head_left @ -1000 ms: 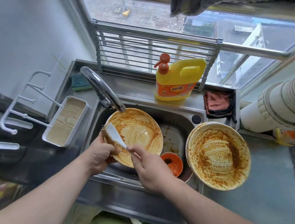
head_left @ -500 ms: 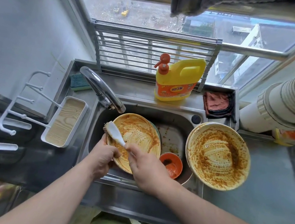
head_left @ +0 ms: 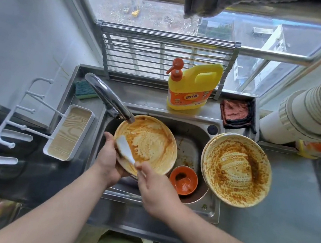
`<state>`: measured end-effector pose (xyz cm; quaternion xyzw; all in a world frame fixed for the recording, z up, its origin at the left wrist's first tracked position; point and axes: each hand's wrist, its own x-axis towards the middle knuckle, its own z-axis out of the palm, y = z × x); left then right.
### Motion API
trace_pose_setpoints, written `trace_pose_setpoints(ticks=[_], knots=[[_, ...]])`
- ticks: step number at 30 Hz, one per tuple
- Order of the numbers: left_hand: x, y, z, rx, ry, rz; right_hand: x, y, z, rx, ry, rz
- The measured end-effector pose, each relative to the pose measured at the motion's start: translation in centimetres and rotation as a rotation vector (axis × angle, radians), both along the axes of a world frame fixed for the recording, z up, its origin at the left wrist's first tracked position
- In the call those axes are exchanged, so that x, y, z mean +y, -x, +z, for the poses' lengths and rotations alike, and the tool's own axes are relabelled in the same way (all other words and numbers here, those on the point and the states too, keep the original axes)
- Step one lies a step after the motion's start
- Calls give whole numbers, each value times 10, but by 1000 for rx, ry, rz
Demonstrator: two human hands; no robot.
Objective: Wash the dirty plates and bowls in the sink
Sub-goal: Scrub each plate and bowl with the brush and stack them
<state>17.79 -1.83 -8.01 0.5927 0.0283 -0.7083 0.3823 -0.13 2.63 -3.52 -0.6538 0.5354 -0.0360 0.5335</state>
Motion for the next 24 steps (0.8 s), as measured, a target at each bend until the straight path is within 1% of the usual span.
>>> trace_pose_setpoints(ticks=[1,3,5,7,9,14,16,20,22,24], knots=[[-2,-4,-2,47,7,50,8,3,-1,10,9,30],[-4,-10,-3,20,6,107,21,14,-1,34,22,83],[-6,-10,-1,-113,0,109,26,30,-3,70,21,121],[-8,-11,-1,-267,-16,114,27,51,-8,150,29,168],[-9,-11,0,-348,-12,116,23,74,-14,243,33,182],[-7,-11,6,-416,59,90,-8,104,-30,474,85,196],[-4,-15,7,-441,77,75,-27,100,-31,496,120,161],[0,-26,8,-464,56,24,-62,78,-25,503,243,103],[0,-30,8,-482,52,12,-64,69,-24,545,275,146],[-2,-30,8,-500,69,0,-46,64,-26,578,263,250]])
